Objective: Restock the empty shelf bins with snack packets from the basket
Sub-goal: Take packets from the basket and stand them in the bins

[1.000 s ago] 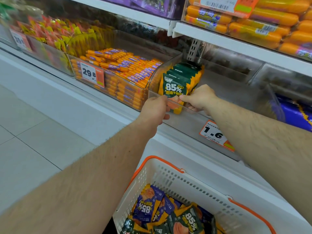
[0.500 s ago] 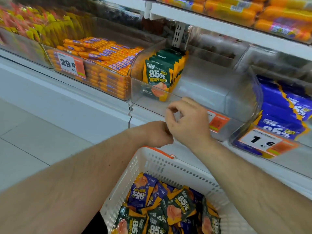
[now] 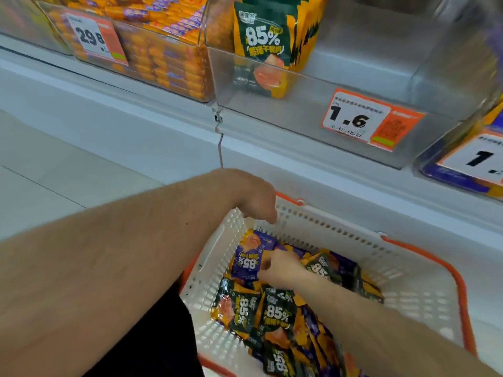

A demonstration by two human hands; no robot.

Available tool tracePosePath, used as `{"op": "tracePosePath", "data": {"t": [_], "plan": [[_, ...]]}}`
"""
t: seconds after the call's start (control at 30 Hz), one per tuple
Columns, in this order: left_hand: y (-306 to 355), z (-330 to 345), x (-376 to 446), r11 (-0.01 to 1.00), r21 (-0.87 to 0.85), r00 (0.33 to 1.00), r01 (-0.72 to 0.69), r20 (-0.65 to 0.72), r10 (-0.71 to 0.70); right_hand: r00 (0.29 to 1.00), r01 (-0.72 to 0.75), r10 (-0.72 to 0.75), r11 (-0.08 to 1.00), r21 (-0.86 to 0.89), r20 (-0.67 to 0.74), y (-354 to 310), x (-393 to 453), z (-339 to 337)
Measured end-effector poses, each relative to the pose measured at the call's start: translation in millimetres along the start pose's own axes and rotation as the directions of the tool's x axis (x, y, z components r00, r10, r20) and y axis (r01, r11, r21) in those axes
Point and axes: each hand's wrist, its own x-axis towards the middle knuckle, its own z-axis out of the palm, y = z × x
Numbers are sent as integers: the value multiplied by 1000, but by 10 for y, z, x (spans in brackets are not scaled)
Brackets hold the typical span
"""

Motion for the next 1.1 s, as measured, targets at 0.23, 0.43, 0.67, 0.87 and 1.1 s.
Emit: {"op": "tracePosePath", "data": {"t": [0.23,0.43,0.67,0.87,1.1], "plan": [[-2,-14,40,1000,-7,1000,-2,7,2,987,-132,130,991,15,97,82,193,650],[-5,-50,1,1000,8,1000,1,-2,-1,996,-55,50,996,69,74,30,135,488],[18,-131,-171,998,-10,997,-56,-48,55,986,157,-162,976,-153,-22,-245,-494,-808],[29,-225,-229,990,-55,980,-131,-159,121,934,246,-298,936,-252,-195,-455,-1143,-1822],[-20,-450,-469,869,-349,870,-350,-464,163,870,457,-244,727,513,-429,-602,-1485,-2158]]}}
